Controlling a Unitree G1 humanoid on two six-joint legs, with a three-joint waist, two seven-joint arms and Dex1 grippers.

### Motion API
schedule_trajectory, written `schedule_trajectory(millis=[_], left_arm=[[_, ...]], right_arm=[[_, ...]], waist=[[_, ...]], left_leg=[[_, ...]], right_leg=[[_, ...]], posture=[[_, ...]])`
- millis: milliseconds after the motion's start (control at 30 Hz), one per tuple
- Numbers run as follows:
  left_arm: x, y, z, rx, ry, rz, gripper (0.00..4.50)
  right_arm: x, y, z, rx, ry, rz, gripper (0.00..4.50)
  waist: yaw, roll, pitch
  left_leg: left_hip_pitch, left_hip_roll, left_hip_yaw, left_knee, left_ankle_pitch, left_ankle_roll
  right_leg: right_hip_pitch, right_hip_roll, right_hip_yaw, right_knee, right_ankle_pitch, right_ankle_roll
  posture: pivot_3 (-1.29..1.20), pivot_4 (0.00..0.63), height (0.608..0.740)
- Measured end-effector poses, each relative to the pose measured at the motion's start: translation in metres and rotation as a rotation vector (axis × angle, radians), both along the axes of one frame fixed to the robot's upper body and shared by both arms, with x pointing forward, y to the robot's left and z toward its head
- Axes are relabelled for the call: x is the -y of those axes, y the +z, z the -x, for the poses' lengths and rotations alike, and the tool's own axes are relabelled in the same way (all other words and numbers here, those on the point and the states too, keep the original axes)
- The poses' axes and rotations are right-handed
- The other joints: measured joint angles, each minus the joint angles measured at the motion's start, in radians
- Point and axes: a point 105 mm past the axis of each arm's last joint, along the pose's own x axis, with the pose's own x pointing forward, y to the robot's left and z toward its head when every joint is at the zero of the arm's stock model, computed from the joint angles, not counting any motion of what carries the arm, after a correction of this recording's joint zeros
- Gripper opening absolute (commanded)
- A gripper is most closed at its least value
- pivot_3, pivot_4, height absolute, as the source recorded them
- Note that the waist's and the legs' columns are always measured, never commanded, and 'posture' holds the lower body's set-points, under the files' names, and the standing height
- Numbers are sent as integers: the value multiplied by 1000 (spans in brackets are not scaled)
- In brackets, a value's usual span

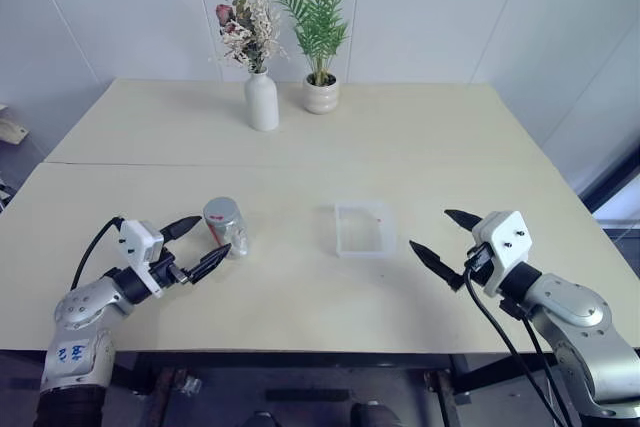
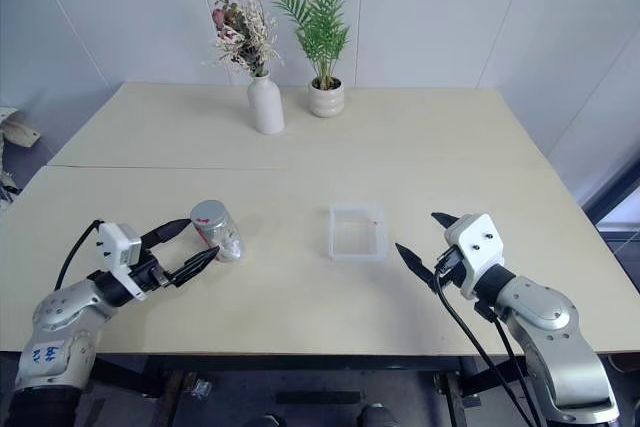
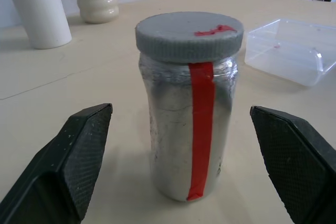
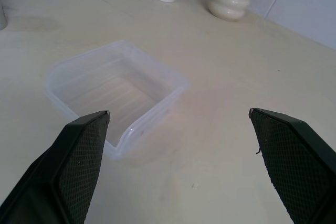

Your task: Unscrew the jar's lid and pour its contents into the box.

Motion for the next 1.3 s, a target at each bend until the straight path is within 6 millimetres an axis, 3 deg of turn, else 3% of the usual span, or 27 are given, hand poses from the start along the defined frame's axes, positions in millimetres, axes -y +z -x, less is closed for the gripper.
schedule_trajectory(millis=[633,733,933,1167,1300], left_arm=[[17,-1,-23,-8,-44,10,4483],[18,-3,-25,-19,-50,8,3940],[20,-2,-27,-22,-69,8,2063],[21,2,-29,-21,-88,2,2055],[27,16,-36,-7,-128,-13,2055]], right_arm=[[6,1,7,6,-49,6,4500],[7,0,7,5,-54,8,4500],[8,0,8,8,-66,8,4500],[6,5,6,30,-66,7,4500],[1,19,2,67,-60,-10,4500]], waist=[[0,0,0],[1,0,0],[1,0,0],[1,0,0],[1,0,0]], left_leg=[[0,-1,0,1,0,0],[0,-1,0,1,0,0],[-1,-1,0,1,0,0],[-1,-1,0,1,0,0],[-1,-1,0,2,0,0]], right_leg=[[0,0,1,0,1,2],[0,0,1,0,1,2],[0,0,1,0,1,2],[0,0,1,0,1,2],[0,0,1,0,1,3]], posture=[[0,150,740],[0,150,740],[0,150,740],[0,150,740],[0,150,740]])
